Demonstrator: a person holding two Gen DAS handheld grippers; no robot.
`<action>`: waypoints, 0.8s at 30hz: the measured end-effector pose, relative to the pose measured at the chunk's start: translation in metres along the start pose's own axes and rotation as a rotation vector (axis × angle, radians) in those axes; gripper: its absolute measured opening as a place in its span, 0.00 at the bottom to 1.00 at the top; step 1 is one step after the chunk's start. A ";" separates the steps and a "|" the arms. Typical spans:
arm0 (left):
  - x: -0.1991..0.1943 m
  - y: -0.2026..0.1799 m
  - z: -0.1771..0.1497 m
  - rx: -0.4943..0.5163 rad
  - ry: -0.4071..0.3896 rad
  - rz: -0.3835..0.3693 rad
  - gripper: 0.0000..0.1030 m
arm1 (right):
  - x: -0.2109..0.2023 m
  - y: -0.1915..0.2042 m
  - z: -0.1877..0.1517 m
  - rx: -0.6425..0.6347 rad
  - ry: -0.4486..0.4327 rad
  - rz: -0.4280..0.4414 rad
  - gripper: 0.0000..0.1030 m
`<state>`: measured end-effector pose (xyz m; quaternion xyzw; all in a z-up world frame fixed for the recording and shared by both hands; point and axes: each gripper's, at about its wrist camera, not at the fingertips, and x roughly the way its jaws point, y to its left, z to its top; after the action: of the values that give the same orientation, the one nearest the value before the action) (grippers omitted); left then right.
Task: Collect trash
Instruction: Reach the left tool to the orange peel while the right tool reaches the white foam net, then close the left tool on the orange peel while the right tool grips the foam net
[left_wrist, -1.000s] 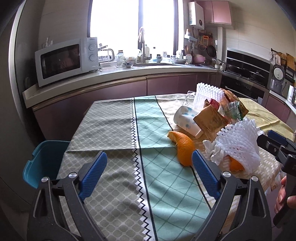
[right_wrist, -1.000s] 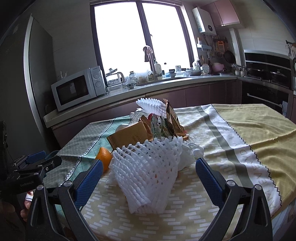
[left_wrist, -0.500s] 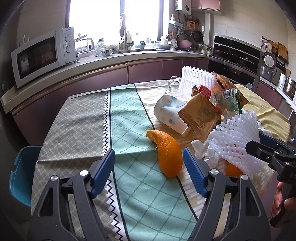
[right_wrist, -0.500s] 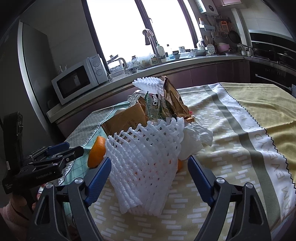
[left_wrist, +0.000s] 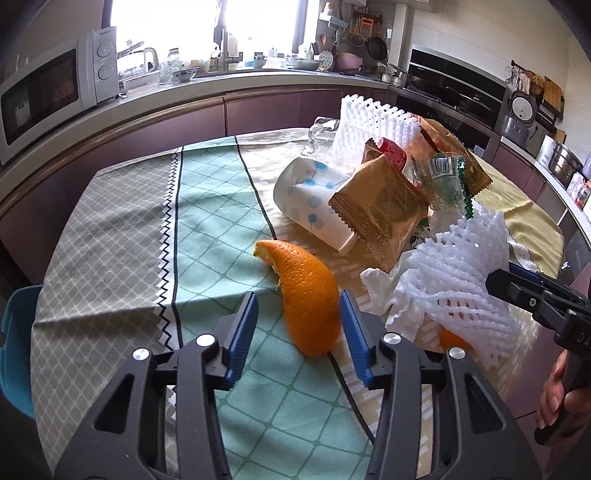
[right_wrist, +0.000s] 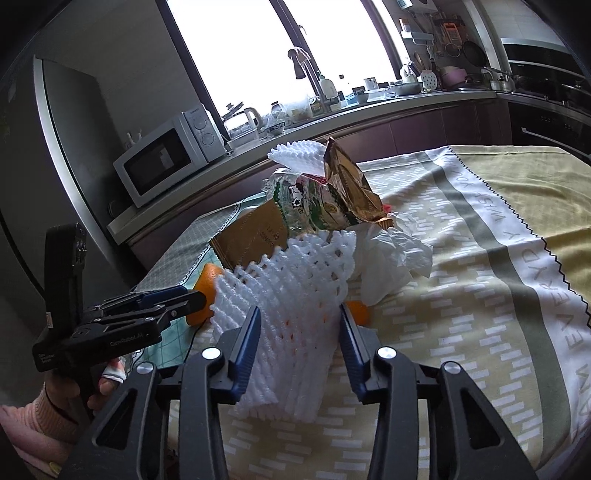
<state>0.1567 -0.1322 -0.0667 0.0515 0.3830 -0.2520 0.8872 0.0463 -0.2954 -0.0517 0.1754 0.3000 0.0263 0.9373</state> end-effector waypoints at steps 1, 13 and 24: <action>0.001 0.000 0.000 -0.002 0.004 -0.007 0.40 | -0.001 0.000 0.000 0.002 0.000 0.003 0.26; 0.004 -0.005 0.002 0.001 0.014 -0.054 0.24 | -0.028 0.003 0.005 -0.016 -0.060 0.047 0.10; -0.023 0.004 -0.005 -0.028 -0.029 -0.077 0.22 | -0.040 0.009 0.004 -0.049 -0.078 0.100 0.10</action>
<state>0.1416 -0.1177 -0.0545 0.0206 0.3754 -0.2813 0.8829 0.0159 -0.2939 -0.0235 0.1683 0.2532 0.0737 0.9498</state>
